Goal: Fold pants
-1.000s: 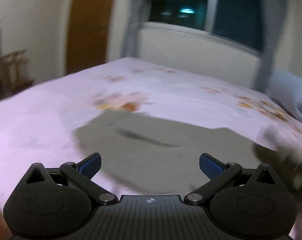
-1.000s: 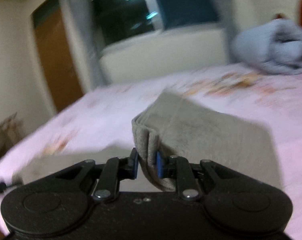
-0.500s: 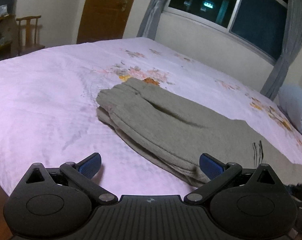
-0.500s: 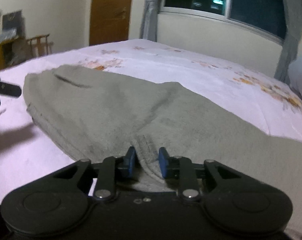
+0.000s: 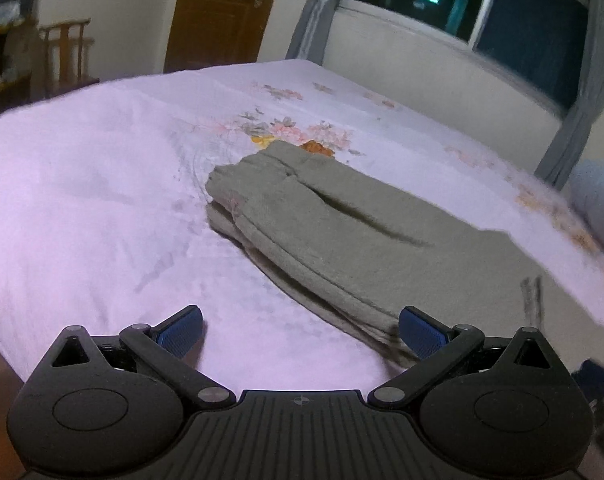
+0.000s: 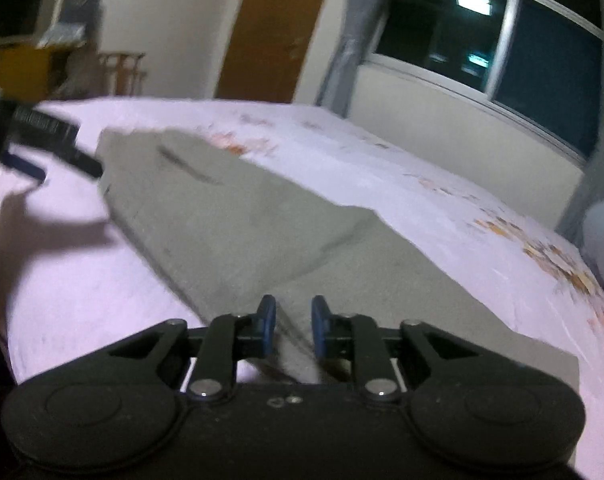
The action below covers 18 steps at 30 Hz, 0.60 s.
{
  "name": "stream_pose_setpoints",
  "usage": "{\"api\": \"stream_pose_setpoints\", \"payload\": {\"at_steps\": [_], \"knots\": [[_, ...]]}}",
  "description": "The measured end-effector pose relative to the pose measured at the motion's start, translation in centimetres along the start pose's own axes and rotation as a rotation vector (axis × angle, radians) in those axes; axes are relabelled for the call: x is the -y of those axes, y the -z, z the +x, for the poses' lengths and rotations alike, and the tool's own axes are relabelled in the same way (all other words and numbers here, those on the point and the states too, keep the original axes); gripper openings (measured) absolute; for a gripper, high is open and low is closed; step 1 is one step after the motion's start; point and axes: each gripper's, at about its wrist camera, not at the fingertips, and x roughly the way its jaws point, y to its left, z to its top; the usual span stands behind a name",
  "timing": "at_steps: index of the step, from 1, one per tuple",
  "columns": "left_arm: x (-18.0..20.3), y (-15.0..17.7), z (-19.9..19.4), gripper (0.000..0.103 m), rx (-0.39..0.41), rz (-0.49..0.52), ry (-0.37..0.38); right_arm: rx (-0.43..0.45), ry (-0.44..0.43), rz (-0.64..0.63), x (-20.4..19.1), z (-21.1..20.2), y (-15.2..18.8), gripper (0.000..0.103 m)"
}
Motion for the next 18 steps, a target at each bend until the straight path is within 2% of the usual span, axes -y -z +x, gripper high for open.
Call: {"api": "stream_pose_setpoints", "payload": {"at_steps": [2,5,12,14,18], "knots": [[0.3,-0.4,-0.3,0.103,0.006,0.070,-0.020,-0.006,0.015,0.008,0.2,0.4,-0.3,0.010],[0.0,-0.8,-0.6,0.103,0.008,0.115,-0.020,-0.028,0.002,0.023,0.3,1.2,-0.3,0.010],[-1.1,-0.1,-0.1,0.103,-0.029,0.081,-0.018,-0.077,-0.022,0.037,0.2,2.6,-0.2,0.011],[-1.1,-0.2,0.0,0.103,-0.033,0.080,-0.016,-0.085,-0.038,0.063,0.5,2.6,-0.3,0.004],[-0.9,0.1,0.2,0.103,-0.034,0.091,-0.008,-0.049,-0.071,0.037,-0.2,1.5,-0.9,0.000]]}}
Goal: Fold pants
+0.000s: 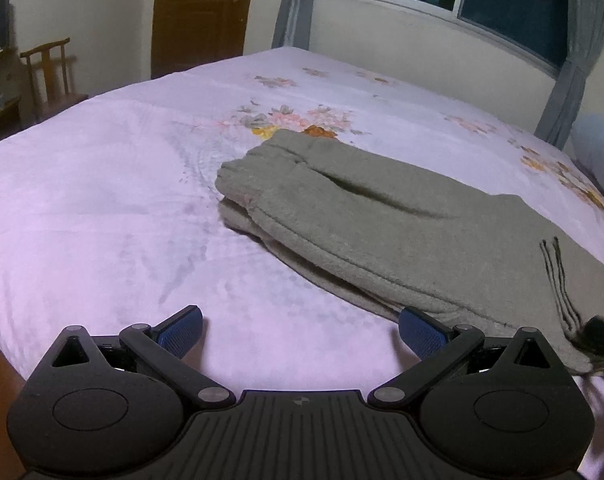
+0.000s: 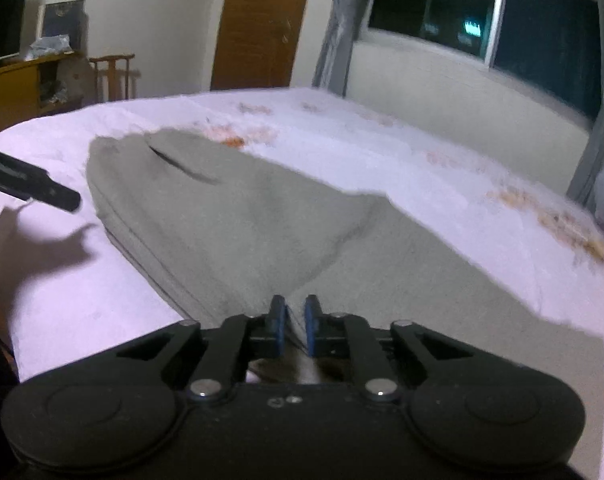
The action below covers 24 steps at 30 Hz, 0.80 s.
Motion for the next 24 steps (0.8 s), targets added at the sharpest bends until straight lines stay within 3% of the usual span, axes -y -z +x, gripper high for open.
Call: {"api": "stream_pose_setpoints", "payload": {"at_steps": [3,7,10,16,19,24], "knots": [[0.0,0.0,0.2,0.103,-0.016,-0.004,0.004,-0.084,-0.026,-0.024,-0.9,1.7,1.0,0.000],[-0.4,0.1,0.2,0.103,-0.019,-0.024,0.009,0.032,0.033,0.043,0.1,-0.6,0.7,0.000],[-0.2,0.1,0.6,0.103,-0.033,-0.023,0.008,-0.010,0.035,0.032,0.9,0.0,0.7,0.010],[0.7,0.0,0.4,0.103,-0.026,0.033,0.003,-0.047,0.054,0.022,0.9,0.8,1.3,0.008],[0.6,0.0,0.3,0.103,-0.027,0.028,0.003,0.037,0.046,0.038,0.8,-1.1,0.8,0.009],[1.0,0.0,0.5,0.103,-0.035,0.045,0.003,0.035,0.080,-0.006,0.6,-0.9,0.5,0.009]]}}
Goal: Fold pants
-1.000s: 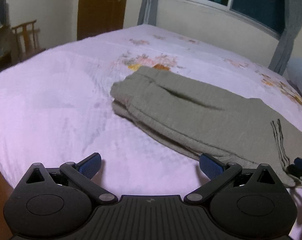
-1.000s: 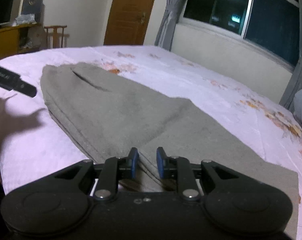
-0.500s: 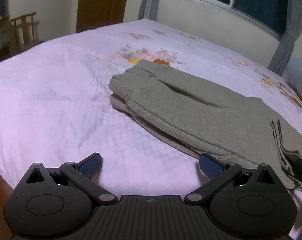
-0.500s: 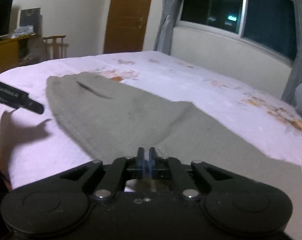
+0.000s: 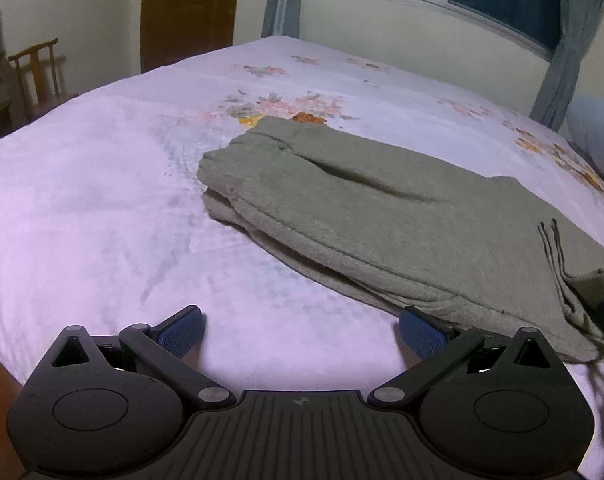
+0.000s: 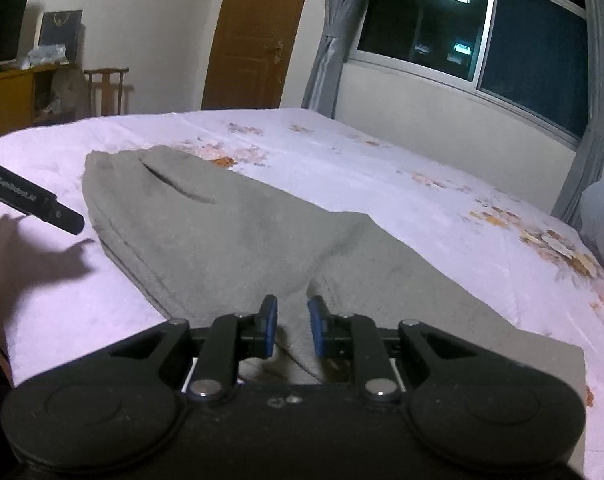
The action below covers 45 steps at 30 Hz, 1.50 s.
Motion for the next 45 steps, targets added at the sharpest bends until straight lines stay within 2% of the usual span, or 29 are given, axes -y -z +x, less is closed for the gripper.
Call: {"api": "stream_pose_setpoints", "payload": {"at_steps": [3,10,13,17,21,23,25,28,29,31,34,37,39,43,45], "knots": [[-0.2,0.0,0.0,0.103,0.000,-0.007,0.001,0.044,-0.005,0.000,-0.3,-1.0,-0.4,0.011],[-0.3,0.1,0.0,0.103,-0.002,-0.015,0.006,-0.031,0.001,-0.054,-0.5,0.6,0.7,0.014],[-0.5,0.0,0.1,0.103,-0.004,-0.025,0.009,-0.043,0.008,-0.068,-0.7,1.2,1.0,0.015],[-0.5,0.0,0.0,0.103,-0.003,-0.028,0.009,-0.057,0.017,0.005,0.4,1.5,0.4,0.014],[-0.5,0.0,0.1,0.103,-0.006,-0.028,0.011,-0.065,0.031,-0.048,-0.5,2.2,0.3,0.018],[-0.6,0.0,0.1,0.103,-0.007,-0.031,0.012,-0.086,0.020,-0.043,-0.5,2.6,0.4,0.010],[-0.7,0.1,0.0,0.103,-0.005,-0.036,0.014,-0.097,0.000,0.040,0.5,2.7,0.2,0.003],[-0.7,0.1,0.0,0.103,-0.001,-0.043,0.016,0.007,-0.014,0.057,0.5,0.7,-0.8,0.002],[-0.7,0.1,0.1,0.103,-0.003,-0.041,0.014,-0.008,-0.038,0.062,0.2,1.0,-0.9,0.002],[-0.4,0.0,0.2,0.103,-0.010,-0.028,0.010,-0.112,-0.067,0.081,0.1,3.1,-0.1,0.006],[0.2,0.0,0.0,0.103,0.001,0.006,0.010,-0.075,-0.080,0.076,0.3,2.5,0.2,0.016],[1.1,-0.2,-0.7,0.103,0.031,0.027,0.018,0.015,-0.071,0.186,3.3,-0.8,-0.1,0.017],[2.3,-0.4,-1.3,0.103,0.062,0.034,0.041,0.040,-0.008,0.253,6.7,-2.8,0.4,0.019],[7.0,-1.1,-1.4,0.103,0.088,0.048,0.161,0.032,0.096,0.501,16.1,-4.6,2.6,0.041],[10.1,-1.4,-1.5,0.103,0.101,0.065,0.237,0.033,0.111,0.627,20.7,-4.9,3.8,0.041]]}}
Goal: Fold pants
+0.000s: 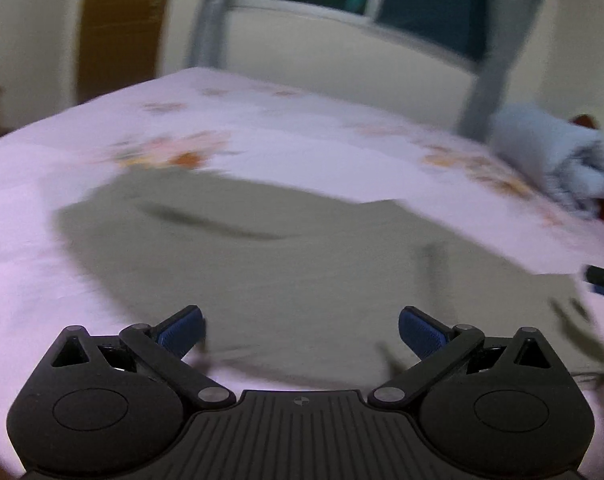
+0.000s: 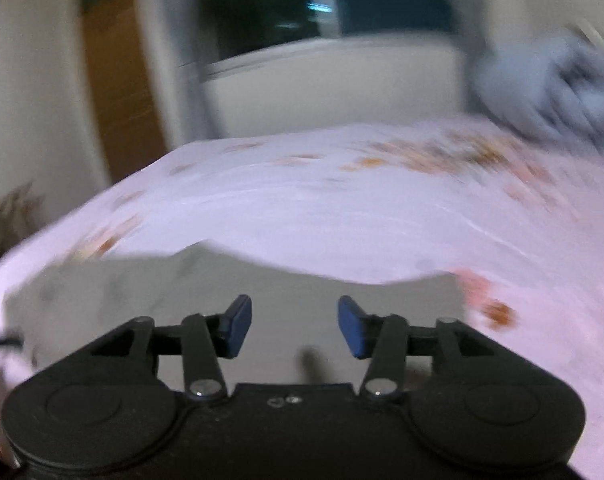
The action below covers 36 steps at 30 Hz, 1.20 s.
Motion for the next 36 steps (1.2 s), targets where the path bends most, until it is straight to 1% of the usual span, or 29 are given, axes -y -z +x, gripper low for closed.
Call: {"api": "stream_pose_setpoints", "payload": {"at_steps": [1,3,5,6,8,10,11,12,13,14,15,16,17,18,19,20,21,22,24,26,27,29,30,31,32,34,35,36], "knots": [[1.6,-0.3,0.4,0.103,0.002,0.011,0.034,0.002,0.018,0.016,1.3,0.0,-0.5,0.040],[4.8,-0.7,1.2,0.103,0.003,0.032,0.089,-0.005,0.033,-0.003,2.6,0.3,-1.4,0.039],[7.6,-0.9,2.2,0.103,-0.002,0.041,0.132,-0.008,0.042,-0.046,2.7,1.0,-1.6,0.039],[8.8,-0.9,2.6,0.103,-0.001,0.045,0.138,-0.019,0.045,-0.057,2.8,1.4,-1.7,0.039],[10.7,-0.8,3.5,0.103,-0.008,0.044,0.139,-0.028,0.014,-0.044,3.4,2.1,-1.4,0.039],[11.6,-0.4,4.1,0.103,-0.024,0.021,0.164,-0.034,-0.061,-0.024,3.7,2.6,-1.4,0.039],[12.0,-0.1,4.4,0.103,-0.035,0.015,0.178,-0.040,-0.087,-0.026,3.8,2.9,-1.2,0.036],[12.2,0.3,4.8,0.103,-0.047,0.016,0.183,-0.052,-0.097,-0.035,3.7,3.2,-1.1,0.036],[12.4,0.9,5.6,0.103,-0.080,0.020,0.174,-0.077,-0.107,-0.036,3.9,3.8,-1.0,0.036],[12.5,1.5,6.8,0.103,-0.139,0.027,0.140,-0.119,-0.081,-0.037,4.4,4.8,-0.7,0.033],[12.5,2.1,7.6,0.103,-0.159,0.050,0.097,-0.165,-0.030,-0.031,5.1,5.8,-0.6,0.029],[12.5,2.6,7.7,0.103,-0.153,0.074,0.099,-0.198,-0.004,-0.005,6.0,6.6,-0.4,0.018],[12.8,2.9,7.5,0.103,-0.140,0.101,0.098,-0.206,-0.022,0.035,6.9,6.7,-0.4,0.016],[13.0,3.1,7.3,0.103,-0.137,0.123,0.093,-0.196,-0.036,0.049,7.1,6.2,-0.6,0.017],[13.1,3.1,6.9,0.103,-0.134,0.135,0.091,-0.165,-0.032,0.030,6.8,5.2,-0.8,0.025],[13.1,3.1,6.4,0.103,-0.123,0.131,0.090,-0.115,-0.025,-0.002,6.4,3.7,-0.9,0.031],[13.0,3.2,5.9,0.103,-0.110,0.127,0.087,-0.089,-0.031,-0.007,6.2,2.3,-1.0,0.031],[12.9,3.3,5.6,0.103,-0.105,0.132,0.078,-0.086,-0.043,0.008,6.2,1.4,-0.8,0.032],[13.1,3.7,5.5,0.103,-0.121,0.163,0.070,-0.093,-0.053,-0.003,5.7,-0.8,0.3,0.032],[13.0,3.7,5.3,0.103,-0.136,0.175,0.073,-0.132,-0.033,-0.010,5.3,-2.3,1.5,0.034],[12.8,3.4,5.3,0.103,-0.144,0.172,0.079,-0.156,-0.002,-0.016,5.1,-3.2,2.4,0.035],[12.5,2.8,5.6,0.103,-0.161,0.175,0.093,-0.195,0.059,-0.070,4.6,-4.5,3.7,0.040],[12.5,2.9,5.7,0.103,-0.166,0.186,0.099,-0.206,0.084,-0.097,4.4,-4.8,4.1,0.045],[12.5,2.8,5.8,0.103,-0.169,0.195,0.106,-0.242,0.126,-0.103,4.6,-4.6,4.3,0.053],[12.3,2.6,5.7,0.103,-0.172,0.197,0.117,-0.270,0.143,-0.089,5.2,-4.3,4.2,0.052],[11.7,2.1,5.0,0.103,-0.182,0.195,0.124,-0.283,0.187,-0.095,5.3,-4.4,3.6,0.048],[11.1,1.8,4.2,0.103,-0.172,0.187,0.107,-0.242,0.192,-0.087,5.2,-5.2,3.1,0.047],[10.4,1.5,3.6,0.103,-0.159,0.179,0.099,-0.175,0.151,-0.059,5.1,-6.2,2.6,0.047]]}}
